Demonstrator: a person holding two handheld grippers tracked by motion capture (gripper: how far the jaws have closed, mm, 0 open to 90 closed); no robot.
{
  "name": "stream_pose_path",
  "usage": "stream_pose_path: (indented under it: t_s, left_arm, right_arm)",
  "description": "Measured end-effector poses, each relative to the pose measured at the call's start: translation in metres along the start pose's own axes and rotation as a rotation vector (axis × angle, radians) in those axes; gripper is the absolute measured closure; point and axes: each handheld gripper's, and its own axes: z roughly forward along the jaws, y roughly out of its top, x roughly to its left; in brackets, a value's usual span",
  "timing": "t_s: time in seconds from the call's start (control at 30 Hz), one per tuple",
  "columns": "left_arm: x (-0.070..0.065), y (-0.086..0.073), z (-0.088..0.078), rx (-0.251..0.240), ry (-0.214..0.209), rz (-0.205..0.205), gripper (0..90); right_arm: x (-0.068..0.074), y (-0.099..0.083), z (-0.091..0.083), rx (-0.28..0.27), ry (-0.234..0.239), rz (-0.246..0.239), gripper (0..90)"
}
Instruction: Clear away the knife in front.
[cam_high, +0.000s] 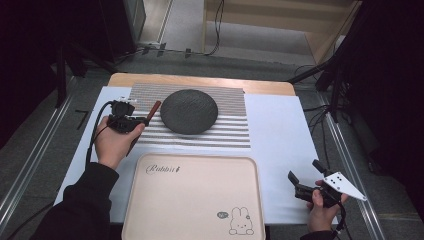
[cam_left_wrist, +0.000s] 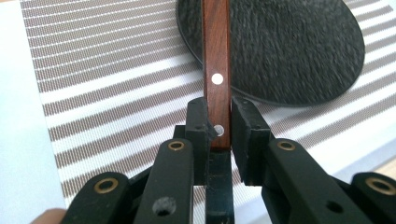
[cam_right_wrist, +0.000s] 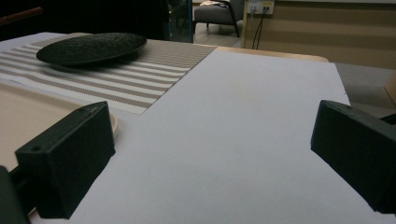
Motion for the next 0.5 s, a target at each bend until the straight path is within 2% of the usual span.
stream_pose_path:
  t_s: [0.27, 0.5]
  left_arm:
    - [-0.011, -0.019, -0.008, -0.016, -0.036, 0.007, 77.2]
    - [-0.024, -0.036, -0.019, -0.033, -0.047, 0.032, 77.2]
  right_arm:
    - [0.000, 0.000, 0.000, 0.000, 0.000, -0.001, 0.0]
    - [0.000, 0.000, 0.000, 0.003, -0.003, -0.001, 0.0]
